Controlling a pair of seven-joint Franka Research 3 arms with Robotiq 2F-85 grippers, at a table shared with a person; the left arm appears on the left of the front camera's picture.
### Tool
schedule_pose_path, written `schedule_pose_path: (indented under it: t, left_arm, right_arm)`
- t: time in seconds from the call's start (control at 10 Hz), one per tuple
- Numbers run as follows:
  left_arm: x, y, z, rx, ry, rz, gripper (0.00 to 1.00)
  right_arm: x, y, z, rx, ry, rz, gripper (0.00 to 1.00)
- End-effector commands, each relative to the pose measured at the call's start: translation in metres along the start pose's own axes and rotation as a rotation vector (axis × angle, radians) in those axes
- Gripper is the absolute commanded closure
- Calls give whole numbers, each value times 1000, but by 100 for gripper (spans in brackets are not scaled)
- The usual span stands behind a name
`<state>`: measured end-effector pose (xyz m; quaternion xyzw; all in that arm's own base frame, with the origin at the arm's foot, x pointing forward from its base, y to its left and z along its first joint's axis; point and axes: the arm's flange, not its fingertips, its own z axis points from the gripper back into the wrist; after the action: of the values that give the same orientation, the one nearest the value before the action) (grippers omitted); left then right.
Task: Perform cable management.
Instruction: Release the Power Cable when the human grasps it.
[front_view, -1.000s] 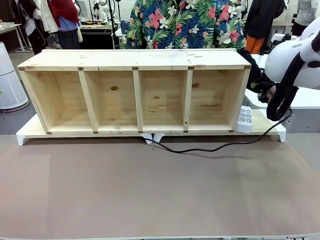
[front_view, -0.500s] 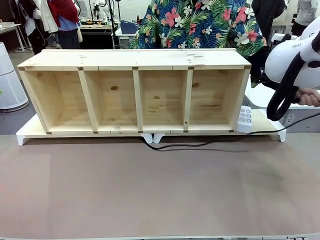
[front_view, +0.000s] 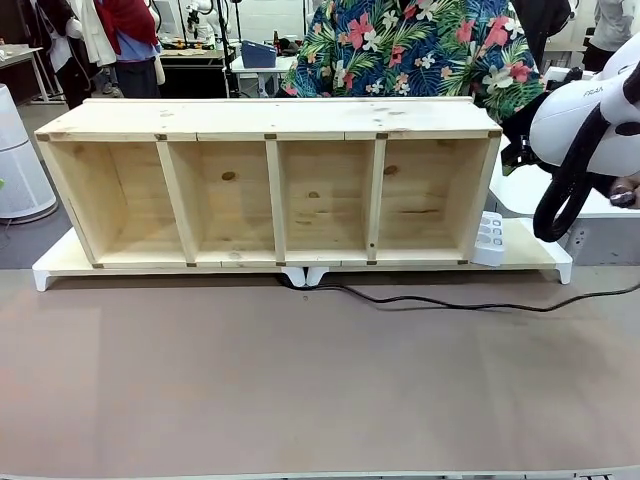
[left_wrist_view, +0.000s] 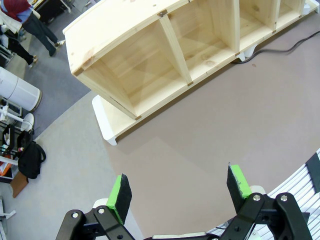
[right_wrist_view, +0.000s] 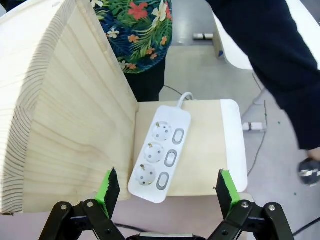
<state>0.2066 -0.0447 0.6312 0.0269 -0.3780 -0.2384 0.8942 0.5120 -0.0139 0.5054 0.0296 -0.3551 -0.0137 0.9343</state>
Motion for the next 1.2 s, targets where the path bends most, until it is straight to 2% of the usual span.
schedule_pose_path:
  t: [0.0,1.1]
  left_arm:
    - [-1,0,0,-2,-2,7,0]
    - [-1,0,0,-2,-2,7,0]
  right_arm:
    - [0,-1,0,-1,0,-1,0]
    - [0,-1,0,-1,0,-1,0]
